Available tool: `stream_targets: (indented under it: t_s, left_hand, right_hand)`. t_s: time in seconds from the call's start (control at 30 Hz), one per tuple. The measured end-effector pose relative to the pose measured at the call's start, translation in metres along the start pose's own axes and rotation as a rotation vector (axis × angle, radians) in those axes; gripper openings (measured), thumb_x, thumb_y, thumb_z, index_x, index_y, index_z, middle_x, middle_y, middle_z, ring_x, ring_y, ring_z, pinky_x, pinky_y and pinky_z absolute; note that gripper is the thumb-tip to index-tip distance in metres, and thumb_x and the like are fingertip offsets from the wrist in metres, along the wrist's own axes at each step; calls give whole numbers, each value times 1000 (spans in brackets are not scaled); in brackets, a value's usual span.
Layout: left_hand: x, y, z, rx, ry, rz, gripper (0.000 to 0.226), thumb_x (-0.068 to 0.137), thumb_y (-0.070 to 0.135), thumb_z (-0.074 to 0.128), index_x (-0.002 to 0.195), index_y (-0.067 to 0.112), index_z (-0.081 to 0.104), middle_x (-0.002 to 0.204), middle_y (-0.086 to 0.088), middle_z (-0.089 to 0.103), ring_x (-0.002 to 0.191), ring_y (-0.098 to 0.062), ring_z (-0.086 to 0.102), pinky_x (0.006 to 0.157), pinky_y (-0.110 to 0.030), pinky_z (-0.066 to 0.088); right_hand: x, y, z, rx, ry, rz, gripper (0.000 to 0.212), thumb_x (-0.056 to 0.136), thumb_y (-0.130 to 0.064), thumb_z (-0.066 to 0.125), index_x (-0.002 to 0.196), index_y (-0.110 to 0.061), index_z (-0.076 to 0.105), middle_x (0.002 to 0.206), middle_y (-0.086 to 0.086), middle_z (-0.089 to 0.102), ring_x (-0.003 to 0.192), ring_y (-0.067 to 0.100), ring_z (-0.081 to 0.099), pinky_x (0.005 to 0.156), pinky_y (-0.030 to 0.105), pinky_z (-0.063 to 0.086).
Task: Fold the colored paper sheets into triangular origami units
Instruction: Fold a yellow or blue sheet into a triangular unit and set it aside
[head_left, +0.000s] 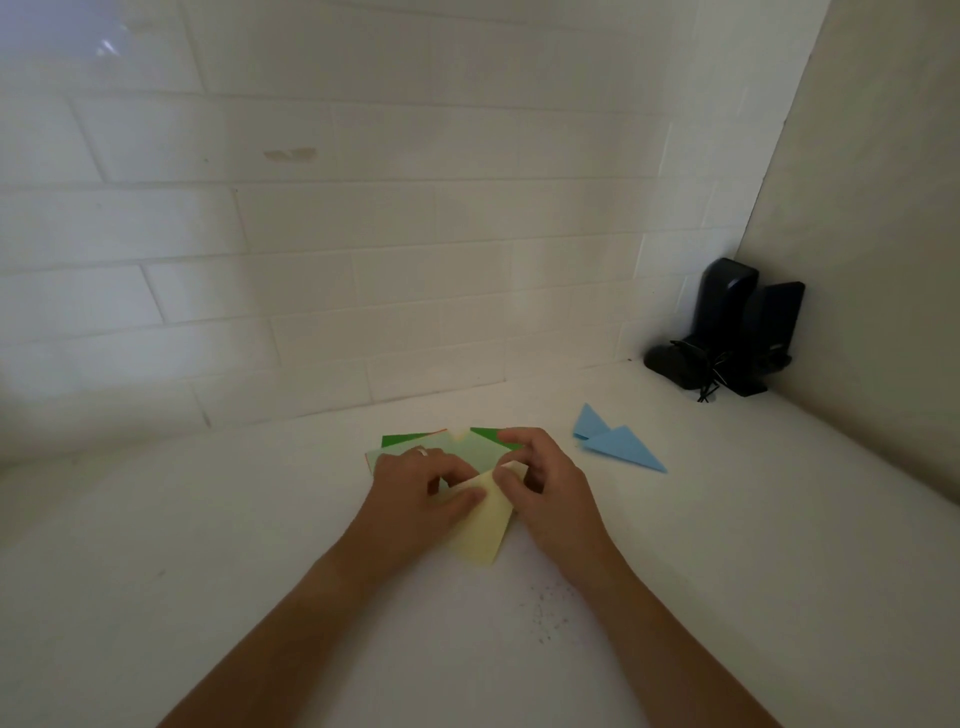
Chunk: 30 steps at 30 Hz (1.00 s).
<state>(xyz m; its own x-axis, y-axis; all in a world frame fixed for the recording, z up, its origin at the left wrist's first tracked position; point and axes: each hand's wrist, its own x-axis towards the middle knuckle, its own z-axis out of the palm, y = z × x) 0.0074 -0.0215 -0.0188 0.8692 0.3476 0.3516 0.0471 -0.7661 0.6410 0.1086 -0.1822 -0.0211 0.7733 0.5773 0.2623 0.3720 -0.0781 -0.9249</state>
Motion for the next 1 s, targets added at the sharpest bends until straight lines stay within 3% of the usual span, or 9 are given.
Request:
stream_targets:
  t_s: [0.13, 0.23, 0.33, 0.5, 0.63, 0.67, 0.8, 0.9, 1.0]
  left_hand:
    - [-2, 6, -3, -176, 16, -27, 13, 92, 22, 76, 83, 30, 72, 79, 13, 69, 72, -11, 59, 66, -18, 43]
    - [-1, 7, -6, -291, 68, -79, 11, 96, 19, 72, 88, 23, 65, 75, 2, 64, 68, -2, 54, 64, -14, 41]
    - [1, 9, -6, -389, 47, -153, 12, 97, 10, 68, 90, 14, 59, 72, 11, 59, 67, -2, 52, 62, -13, 40]
    - [0, 15, -9, -516, -2, -217, 5, 100, 10, 64, 96, 7, 63, 72, 5, 63, 60, -21, 67, 57, -35, 58]
    - [1, 9, -12, -527, 87, -228, 6, 100, 15, 67, 97, 11, 67, 75, 4, 66, 64, -37, 67, 62, -46, 57]
    - [1, 8, -13, -520, 121, -226, 5, 99, 15, 68, 96, 12, 68, 77, 7, 67, 67, -33, 67, 63, -45, 56]
    - [2, 10, -12, -596, 156, -256, 3, 99, 9, 66, 101, 6, 66, 88, 7, 68, 69, -6, 63, 58, -19, 51]
    - [1, 10, -11, -651, 85, -295, 13, 97, 0, 62, 109, 6, 62, 106, -11, 66, 77, -9, 65, 63, -21, 53]
    - [1, 8, -12, -700, 72, -265, 21, 87, 5, 65, 108, 6, 61, 106, -14, 65, 76, -12, 64, 65, -24, 55]
  right_hand:
    - [0, -1, 1, 35, -4, 11, 34, 95, -21, 71, 124, -33, 58, 77, -9, 66, 71, 7, 59, 67, 21, 50]
    - [0, -2, 1, 47, -39, 36, 27, 93, -25, 75, 116, -31, 61, 84, -1, 72, 77, 16, 65, 71, 28, 53]
    - [1, -1, 1, 12, -47, 38, 17, 92, -23, 76, 106, -28, 66, 81, -4, 69, 75, 7, 61, 71, 21, 50]
    - [1, -1, 1, -48, -108, 12, 18, 96, -17, 66, 100, -33, 74, 91, -9, 71, 85, 5, 65, 70, 15, 48]
    - [0, -1, 0, -6, -69, 33, 19, 96, -26, 70, 111, -38, 68, 91, -15, 68, 79, 4, 62, 66, 16, 47]
    - [0, -1, 1, 5, -68, 39, 19, 96, -27, 70, 111, -37, 66, 87, -17, 68, 75, 6, 61, 64, 17, 46]
    - [2, 2, 2, 5, -62, 43, 15, 95, -27, 71, 104, -35, 62, 90, 7, 70, 86, 31, 65, 67, 32, 49]
    - [1, 2, 2, 40, -56, 44, 14, 95, -24, 70, 103, -33, 62, 92, 9, 71, 90, 33, 65, 70, 41, 53]
    - [1, 1, 1, 61, -67, 31, 15, 96, -24, 68, 103, -36, 62, 94, 11, 70, 90, 35, 65, 72, 49, 55]
